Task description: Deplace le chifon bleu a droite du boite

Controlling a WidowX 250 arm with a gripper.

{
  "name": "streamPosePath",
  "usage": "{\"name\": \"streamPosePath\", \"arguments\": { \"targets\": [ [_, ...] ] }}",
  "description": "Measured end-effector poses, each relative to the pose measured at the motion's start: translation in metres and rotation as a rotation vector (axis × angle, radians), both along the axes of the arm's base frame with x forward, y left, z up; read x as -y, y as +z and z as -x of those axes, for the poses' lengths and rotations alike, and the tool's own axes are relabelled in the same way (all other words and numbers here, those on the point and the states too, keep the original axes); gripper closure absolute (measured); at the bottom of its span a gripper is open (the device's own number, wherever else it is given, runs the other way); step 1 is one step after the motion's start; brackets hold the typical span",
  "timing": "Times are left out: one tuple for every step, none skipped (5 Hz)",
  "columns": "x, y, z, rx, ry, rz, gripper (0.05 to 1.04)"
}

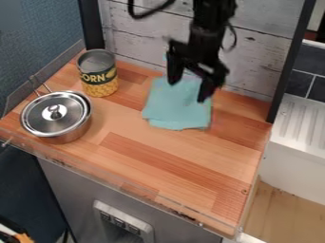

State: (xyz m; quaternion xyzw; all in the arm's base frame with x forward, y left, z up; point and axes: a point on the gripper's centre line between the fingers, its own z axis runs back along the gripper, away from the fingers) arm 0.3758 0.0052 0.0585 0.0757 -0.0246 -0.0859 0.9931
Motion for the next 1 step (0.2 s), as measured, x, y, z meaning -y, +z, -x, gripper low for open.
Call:
{"name": "streamPosePath", "arguments": {
  "targets": [
    [-0.0122,0.0019,0.0146,-0.031,0.052,0.001,0.085]
  ]
}}
